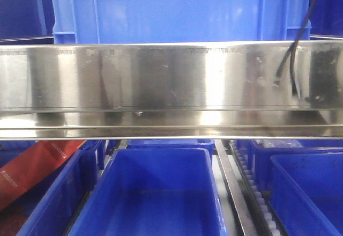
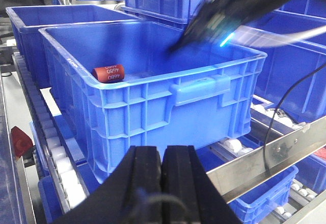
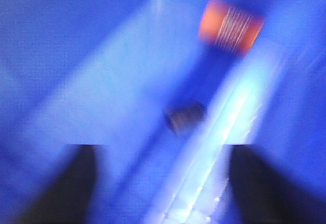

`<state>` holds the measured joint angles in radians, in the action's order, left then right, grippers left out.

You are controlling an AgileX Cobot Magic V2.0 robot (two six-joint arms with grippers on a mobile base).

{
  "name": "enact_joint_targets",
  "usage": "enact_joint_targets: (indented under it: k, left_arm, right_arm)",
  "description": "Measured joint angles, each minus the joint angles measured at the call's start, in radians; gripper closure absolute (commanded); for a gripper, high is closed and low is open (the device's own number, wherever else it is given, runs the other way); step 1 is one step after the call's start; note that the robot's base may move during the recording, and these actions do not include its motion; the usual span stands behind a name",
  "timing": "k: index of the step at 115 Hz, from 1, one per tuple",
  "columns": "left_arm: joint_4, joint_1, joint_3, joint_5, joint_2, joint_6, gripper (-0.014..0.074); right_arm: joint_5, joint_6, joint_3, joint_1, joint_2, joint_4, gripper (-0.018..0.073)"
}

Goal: Place cylindrical capacitor in blue bin on shelf
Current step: 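Lower the maroon capacitor into a blue bin and open the right gripper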

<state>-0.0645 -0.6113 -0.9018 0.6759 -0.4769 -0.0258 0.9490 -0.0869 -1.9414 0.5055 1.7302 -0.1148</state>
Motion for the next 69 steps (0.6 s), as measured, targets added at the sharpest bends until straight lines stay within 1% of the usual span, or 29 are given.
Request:
enact_joint_targets:
  k: [6, 17, 18, 35, 44, 69]
  left_arm:
    - [0.000, 0.000, 0.000, -0.001, 0.000, 0.000, 0.0707]
    - [0.000, 0.000, 0.000, -0.008, 0.000, 0.000, 0.0707]
    - [0.017, 0.000, 0.000, -0.020, 0.000, 0.000, 0.0707]
    - [0.047, 0.000, 0.000, -0.022, 0.000, 0.000, 0.0707]
    - [0.064, 0.000, 0.000, -0.022, 0.000, 0.000, 0.0707]
    - [0.072, 0.000, 0.000, -0.036, 0.000, 0.000, 0.0707]
  right_arm:
    - [0.006, 0.015, 0.000, -0.002, -0.045, 0.000, 0.0552]
    - [0.010, 0.033, 0.000, -0.018, -0.118, 0.010, 0.0659]
    - [0.001, 0.041, 0.104, -0.062, -0.294, 0.071, 0.0718]
    - [-0.033, 0.042, 0.266, -0.071, -0.422, 0.096, 0.0718]
    - [-0.082, 0.042, 0.367, -0.071, -0.487, 0.098, 0.0718]
    - [-0.302, 0.042, 0.709, -0.071, -0.705, 0.098, 0.0718]
